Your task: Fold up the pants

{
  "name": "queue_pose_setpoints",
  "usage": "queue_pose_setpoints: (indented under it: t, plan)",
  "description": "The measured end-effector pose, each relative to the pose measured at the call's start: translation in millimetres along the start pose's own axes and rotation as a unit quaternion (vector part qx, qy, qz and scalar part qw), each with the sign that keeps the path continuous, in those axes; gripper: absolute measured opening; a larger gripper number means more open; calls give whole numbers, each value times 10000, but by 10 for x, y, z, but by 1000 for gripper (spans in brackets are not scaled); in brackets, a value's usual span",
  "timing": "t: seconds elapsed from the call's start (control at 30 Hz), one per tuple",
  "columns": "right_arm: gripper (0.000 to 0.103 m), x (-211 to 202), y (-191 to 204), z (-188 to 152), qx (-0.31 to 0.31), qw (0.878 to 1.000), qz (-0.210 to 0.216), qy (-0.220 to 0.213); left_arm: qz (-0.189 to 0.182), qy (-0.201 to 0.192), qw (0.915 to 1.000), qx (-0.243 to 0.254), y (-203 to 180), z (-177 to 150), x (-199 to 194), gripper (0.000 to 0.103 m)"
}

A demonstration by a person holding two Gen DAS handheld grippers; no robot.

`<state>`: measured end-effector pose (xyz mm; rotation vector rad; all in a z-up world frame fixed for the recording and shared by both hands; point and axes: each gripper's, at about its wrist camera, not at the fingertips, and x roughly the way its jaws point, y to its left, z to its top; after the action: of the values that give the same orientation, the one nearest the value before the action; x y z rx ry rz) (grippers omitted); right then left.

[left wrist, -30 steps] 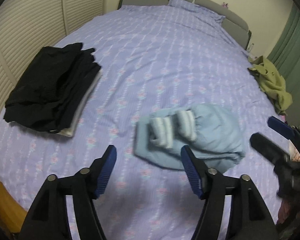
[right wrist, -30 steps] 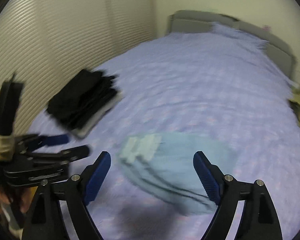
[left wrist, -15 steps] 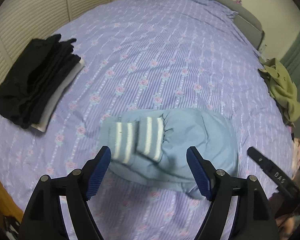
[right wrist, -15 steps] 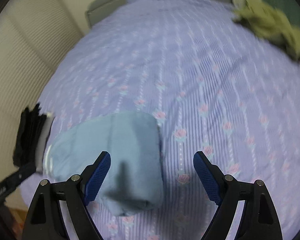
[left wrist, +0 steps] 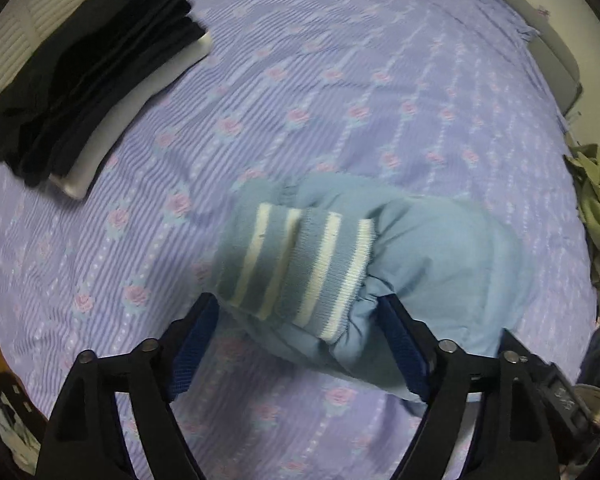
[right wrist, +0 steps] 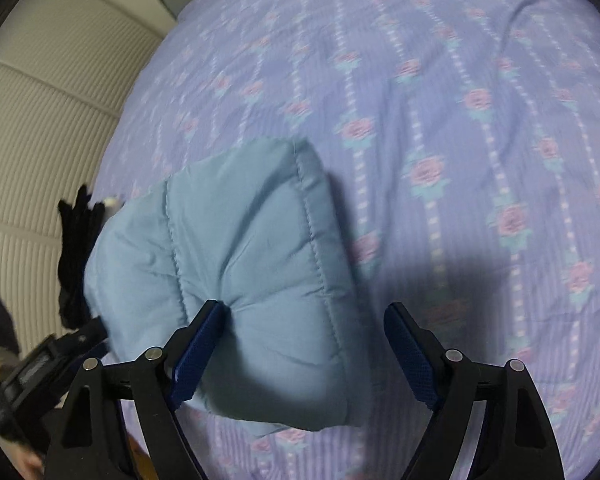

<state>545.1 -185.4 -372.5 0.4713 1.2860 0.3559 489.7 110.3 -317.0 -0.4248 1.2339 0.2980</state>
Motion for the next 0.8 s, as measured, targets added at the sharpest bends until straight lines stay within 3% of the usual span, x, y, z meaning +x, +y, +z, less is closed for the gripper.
queue_pose_setpoints:
  t: [0.13, 0.27, 0.4, 0.8]
  plan:
    - [82, 47, 248, -7, -365, 9993, 3, 97, -339, 164, 9982, -465, 302, 6, 126, 91]
    - [82, 110, 420, -17, -685, 9975, -121, 161, -995, 457, 9890, -993, 557, -21, 282, 93]
    - [82, 138, 428, 14, -811, 9963, -235, 151, -1434, 508, 9826, -1063, 613, -36, 372, 94]
    - [85, 182, 338, 104, -641, 9969, -454, 92, -1961, 616, 9728, -1072, 683, 54, 625, 101]
